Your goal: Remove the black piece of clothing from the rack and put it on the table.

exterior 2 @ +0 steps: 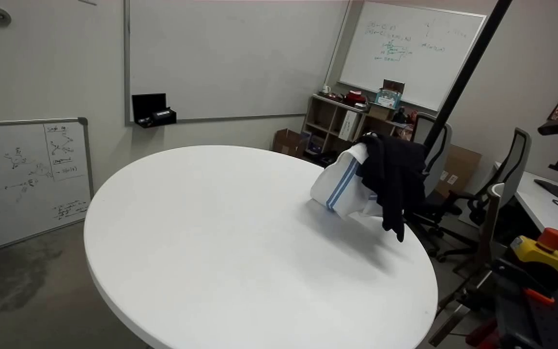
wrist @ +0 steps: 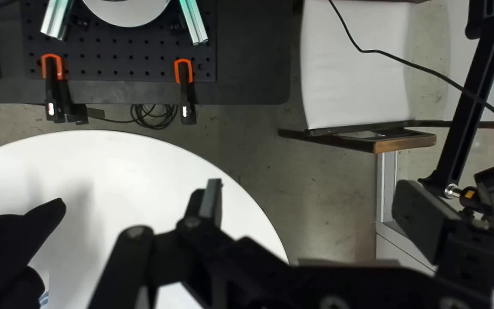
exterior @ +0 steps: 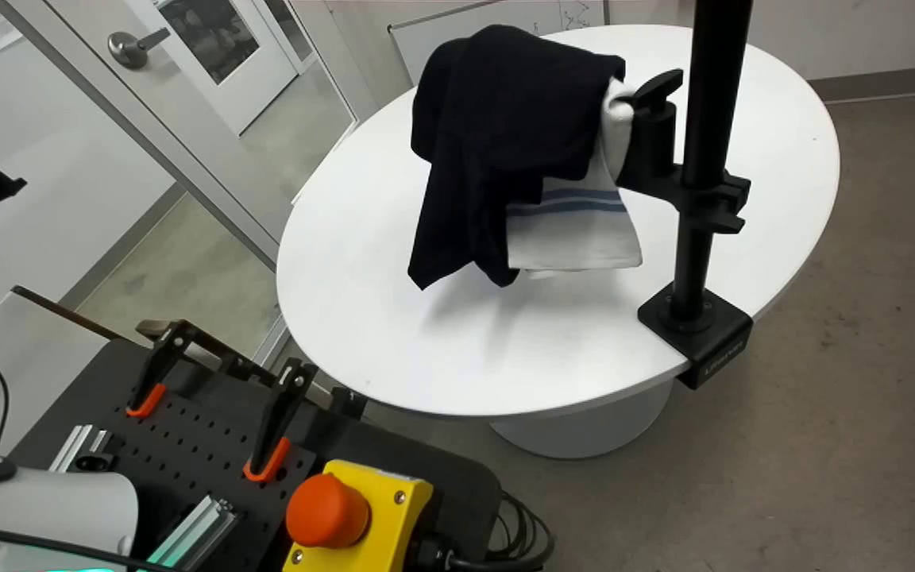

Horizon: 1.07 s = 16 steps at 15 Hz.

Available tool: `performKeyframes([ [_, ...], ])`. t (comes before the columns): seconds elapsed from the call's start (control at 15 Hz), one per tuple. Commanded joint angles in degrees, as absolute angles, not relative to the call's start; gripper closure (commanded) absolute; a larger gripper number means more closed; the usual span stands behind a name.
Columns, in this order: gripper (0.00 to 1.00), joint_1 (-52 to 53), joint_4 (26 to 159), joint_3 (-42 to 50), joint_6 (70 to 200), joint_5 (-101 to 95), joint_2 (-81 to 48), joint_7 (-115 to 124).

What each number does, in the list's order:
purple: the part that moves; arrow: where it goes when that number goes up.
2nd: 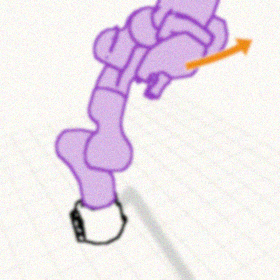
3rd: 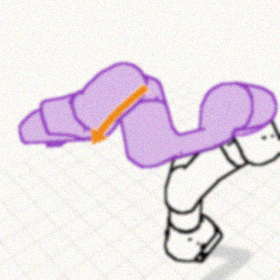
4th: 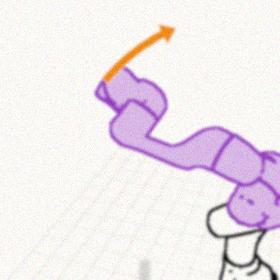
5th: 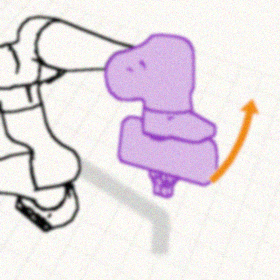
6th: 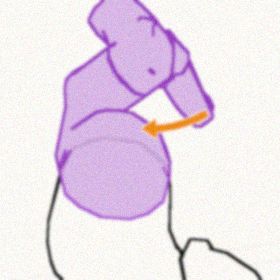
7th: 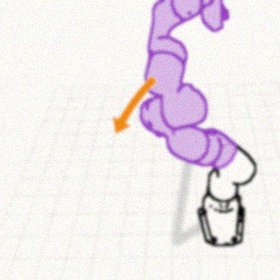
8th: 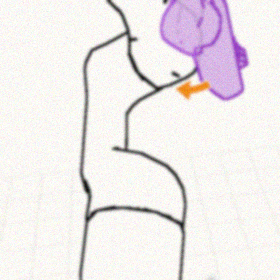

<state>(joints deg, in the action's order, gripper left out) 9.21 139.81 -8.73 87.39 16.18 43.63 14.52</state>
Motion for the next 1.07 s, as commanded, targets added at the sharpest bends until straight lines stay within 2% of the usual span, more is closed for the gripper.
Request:
performKeyframes([
  [0.0, 0.00, 7.7, 139.7, -9.7, 87.0, 16.7, 43.7, 13.8],
  [1.0, 0.00, 6.5, 139.5, -9.7, 87.9, 16.4, 43.5, 14.4],
])
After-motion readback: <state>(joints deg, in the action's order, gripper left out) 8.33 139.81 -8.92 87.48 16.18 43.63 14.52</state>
